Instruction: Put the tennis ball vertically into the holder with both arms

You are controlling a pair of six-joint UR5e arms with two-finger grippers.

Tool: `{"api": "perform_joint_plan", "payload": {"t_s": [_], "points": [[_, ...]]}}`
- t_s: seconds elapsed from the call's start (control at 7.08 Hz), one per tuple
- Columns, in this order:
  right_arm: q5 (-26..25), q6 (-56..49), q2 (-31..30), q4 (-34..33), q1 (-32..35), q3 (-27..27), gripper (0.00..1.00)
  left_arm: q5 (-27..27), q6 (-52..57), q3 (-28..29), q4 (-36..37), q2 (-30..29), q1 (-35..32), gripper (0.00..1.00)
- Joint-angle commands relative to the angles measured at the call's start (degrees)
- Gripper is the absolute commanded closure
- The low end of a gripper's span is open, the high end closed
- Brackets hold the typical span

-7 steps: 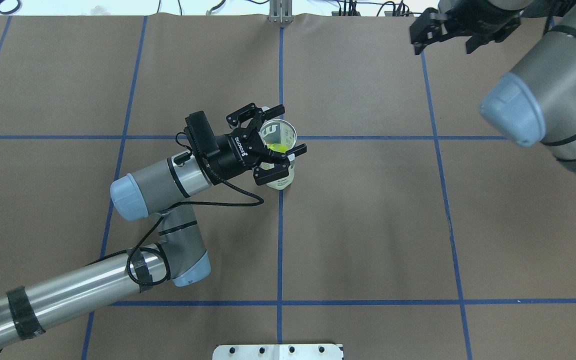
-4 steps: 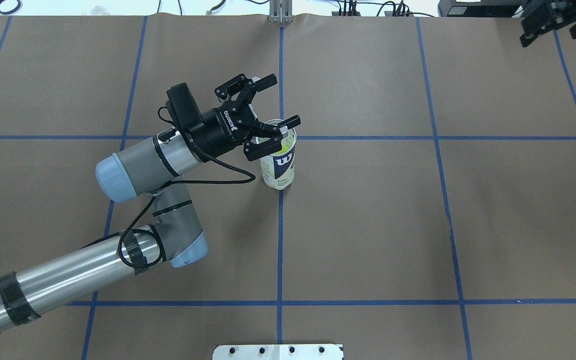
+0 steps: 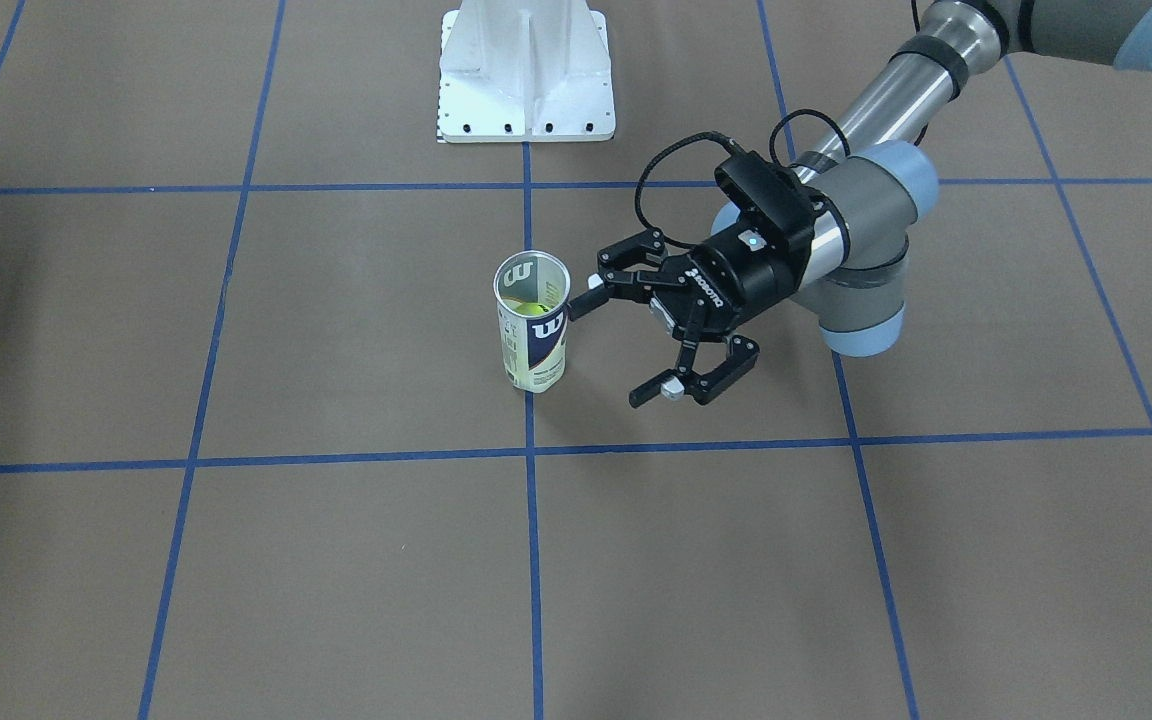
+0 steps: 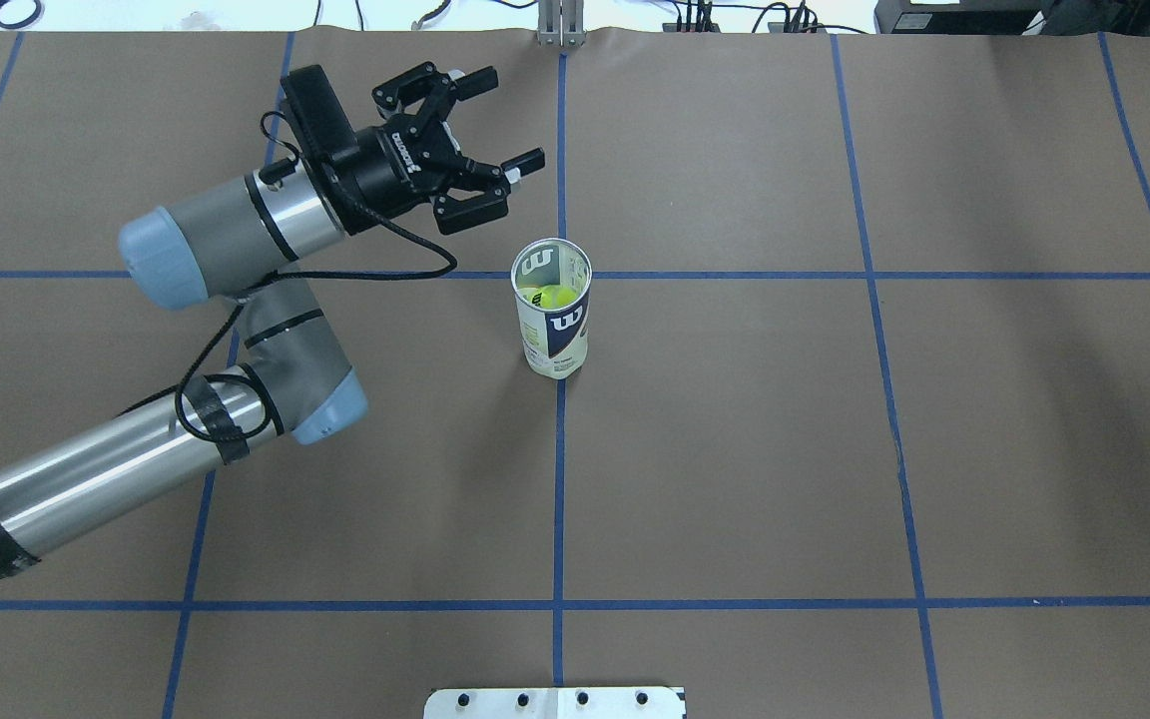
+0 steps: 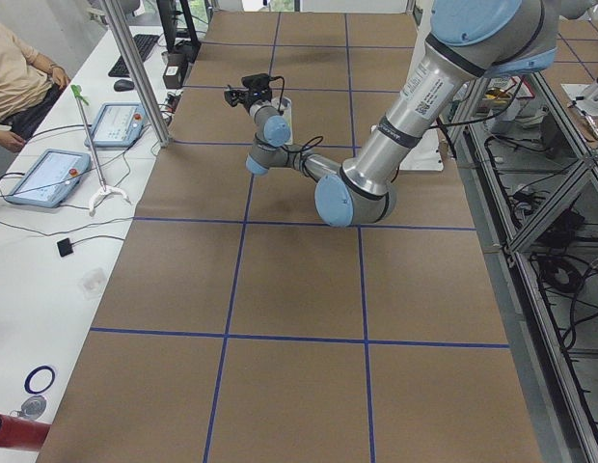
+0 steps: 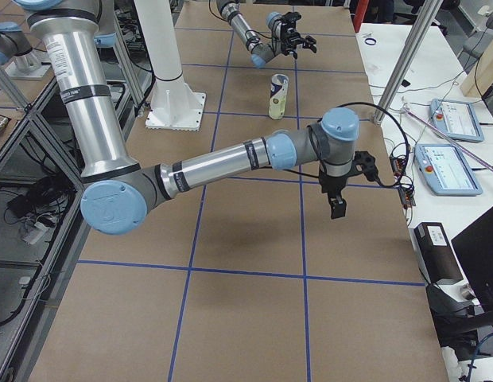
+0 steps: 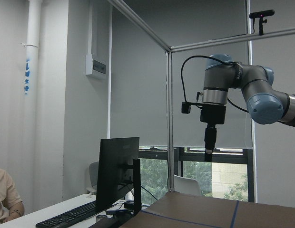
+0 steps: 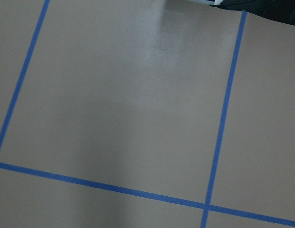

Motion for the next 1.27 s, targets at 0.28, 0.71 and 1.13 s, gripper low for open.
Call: {"api": "perform_joint_plan", "payload": {"t_s": [0.28, 0.71, 1.13], "points": [[0.88, -1.67, -8.65, 4.53, 4.94, -1.29, 0.01, -13.59, 1.21, 0.17, 22.20, 4.87, -14.18, 0.01], [0.88, -1.49, -9.72, 5.78, 4.94, -1.38, 0.01, -15.72, 18.74, -8.31, 43.94, 13.64, -19.20, 0.01], [0.79, -1.58, -10.60, 6.22, 4.94, -1.21, 0.01, -16.07, 30.98, -22.20, 75.14, 23.32, -20.79, 0.01]]}}
